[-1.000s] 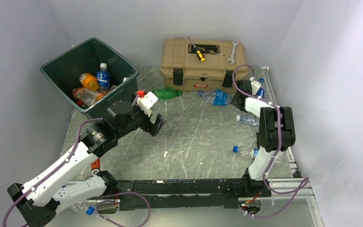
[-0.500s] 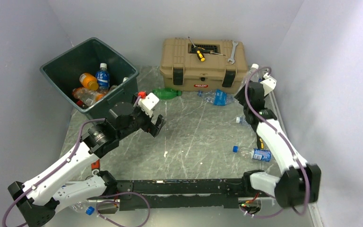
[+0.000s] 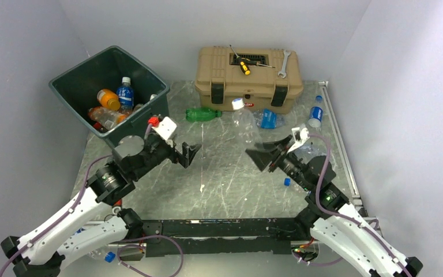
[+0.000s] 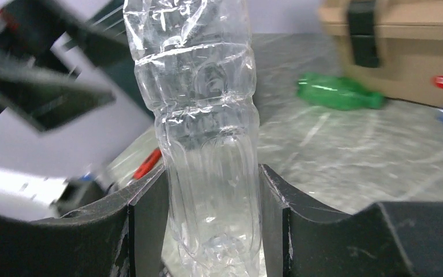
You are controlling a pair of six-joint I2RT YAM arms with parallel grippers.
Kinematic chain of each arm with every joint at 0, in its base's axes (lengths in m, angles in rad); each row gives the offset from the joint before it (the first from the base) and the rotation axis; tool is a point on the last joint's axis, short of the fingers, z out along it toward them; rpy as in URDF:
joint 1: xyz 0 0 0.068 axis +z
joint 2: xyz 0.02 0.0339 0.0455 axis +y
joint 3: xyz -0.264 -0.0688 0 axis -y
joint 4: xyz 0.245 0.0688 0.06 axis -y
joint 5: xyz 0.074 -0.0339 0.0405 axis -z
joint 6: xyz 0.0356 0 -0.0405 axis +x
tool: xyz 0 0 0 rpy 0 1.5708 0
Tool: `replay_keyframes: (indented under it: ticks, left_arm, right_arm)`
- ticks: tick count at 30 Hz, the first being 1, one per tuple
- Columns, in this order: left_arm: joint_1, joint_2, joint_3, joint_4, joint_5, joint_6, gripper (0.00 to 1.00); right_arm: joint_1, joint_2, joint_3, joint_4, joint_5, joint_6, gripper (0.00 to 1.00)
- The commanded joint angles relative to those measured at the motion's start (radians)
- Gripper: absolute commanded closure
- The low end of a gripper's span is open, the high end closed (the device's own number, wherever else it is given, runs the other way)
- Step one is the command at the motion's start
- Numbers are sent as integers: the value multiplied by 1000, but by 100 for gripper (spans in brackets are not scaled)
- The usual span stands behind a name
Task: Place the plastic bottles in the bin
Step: Pick up the plastic bottle at the center of the board.
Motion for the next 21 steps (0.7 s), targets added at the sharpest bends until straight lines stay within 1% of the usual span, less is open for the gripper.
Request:
replay_keyframes:
  ticks: [1, 4, 6, 7, 10, 13, 16, 18, 21]
  left_arm:
    - [-6, -10, 56, 201, 249, -109, 1]
    - [-6, 77, 149, 178, 339, -228, 1]
    - [-6, 146, 222, 151, 420, -284, 2]
    - [-6, 172, 233, 163, 456, -311, 2]
    - [-5, 213, 202, 295, 516, -393, 1]
    - [-6, 242, 173, 385, 508, -439, 1]
    - [-6, 276, 184, 378, 516, -451, 1]
    - [-5, 294, 179, 411, 545, -470, 3]
    - [-7, 326, 170, 457, 566, -504, 9]
  right_arm:
    - [8, -60, -114, 298, -350, 26, 72]
    - [7, -54, -205, 462, -398, 125, 74]
    - [8, -37, -265, 574, -417, 194, 79]
    - [8, -28, -286, 629, -419, 226, 80]
    - [9, 2, -334, 797, -414, 304, 84]
    - [9, 21, -341, 849, -419, 324, 85]
    - [9, 11, -340, 867, -408, 329, 86]
    - [9, 6, -341, 871, -394, 332, 86]
    - [9, 12, -348, 887, -384, 341, 86]
